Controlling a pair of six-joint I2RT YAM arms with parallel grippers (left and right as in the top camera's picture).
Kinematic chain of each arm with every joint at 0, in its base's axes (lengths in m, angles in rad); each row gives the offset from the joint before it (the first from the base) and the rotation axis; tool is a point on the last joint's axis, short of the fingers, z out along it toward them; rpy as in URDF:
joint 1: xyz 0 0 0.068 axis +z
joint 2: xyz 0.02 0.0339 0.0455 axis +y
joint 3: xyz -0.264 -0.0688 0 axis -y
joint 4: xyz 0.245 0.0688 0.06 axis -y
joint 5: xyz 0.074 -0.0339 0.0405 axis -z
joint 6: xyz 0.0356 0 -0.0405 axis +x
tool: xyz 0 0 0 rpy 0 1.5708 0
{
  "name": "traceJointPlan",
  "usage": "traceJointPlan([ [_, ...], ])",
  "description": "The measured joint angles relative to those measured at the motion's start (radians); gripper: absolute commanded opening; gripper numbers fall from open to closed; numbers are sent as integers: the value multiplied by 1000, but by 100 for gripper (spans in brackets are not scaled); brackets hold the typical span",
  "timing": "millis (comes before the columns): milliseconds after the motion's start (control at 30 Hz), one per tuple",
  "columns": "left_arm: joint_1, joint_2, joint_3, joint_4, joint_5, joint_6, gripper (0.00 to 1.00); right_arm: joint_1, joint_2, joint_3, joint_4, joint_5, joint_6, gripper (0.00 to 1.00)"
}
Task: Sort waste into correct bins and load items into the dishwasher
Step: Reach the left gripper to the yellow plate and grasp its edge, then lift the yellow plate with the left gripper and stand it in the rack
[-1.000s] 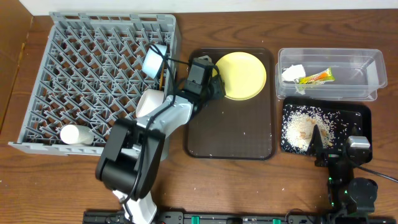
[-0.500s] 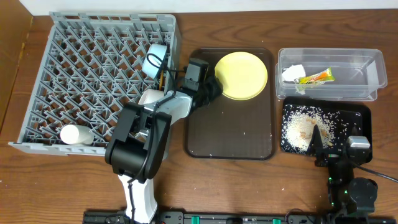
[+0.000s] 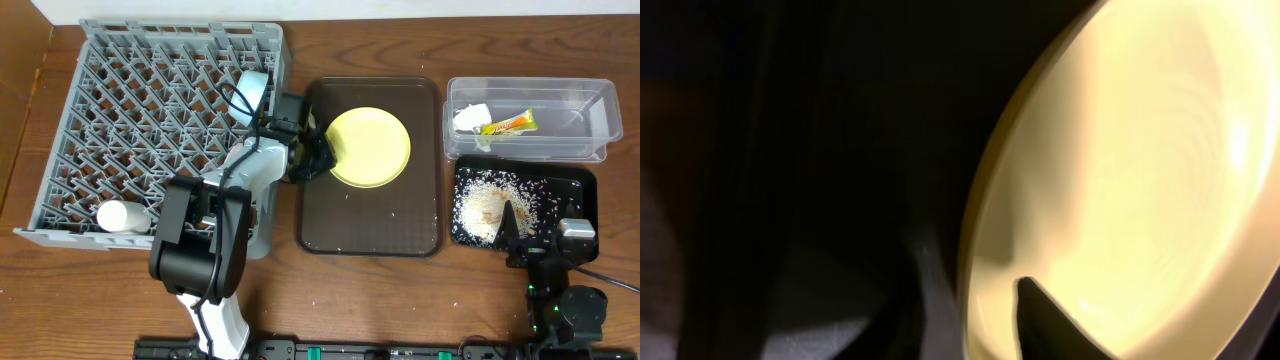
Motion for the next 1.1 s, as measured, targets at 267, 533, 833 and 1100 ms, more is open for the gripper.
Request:
traceJointPlan([
  [267, -11, 6, 0, 35, -18, 85, 36, 0, 0, 0, 0, 0, 0, 99],
  [533, -8, 66, 5, 154, 100, 108, 8, 0, 0, 0, 0, 0, 0, 99],
  [833, 4, -32, -42, 130, 135, 192, 8, 0, 0, 0, 0, 0, 0, 99],
  [1100, 150, -440, -43, 149, 135, 256, 8, 0, 0, 0, 0, 0, 0, 99],
])
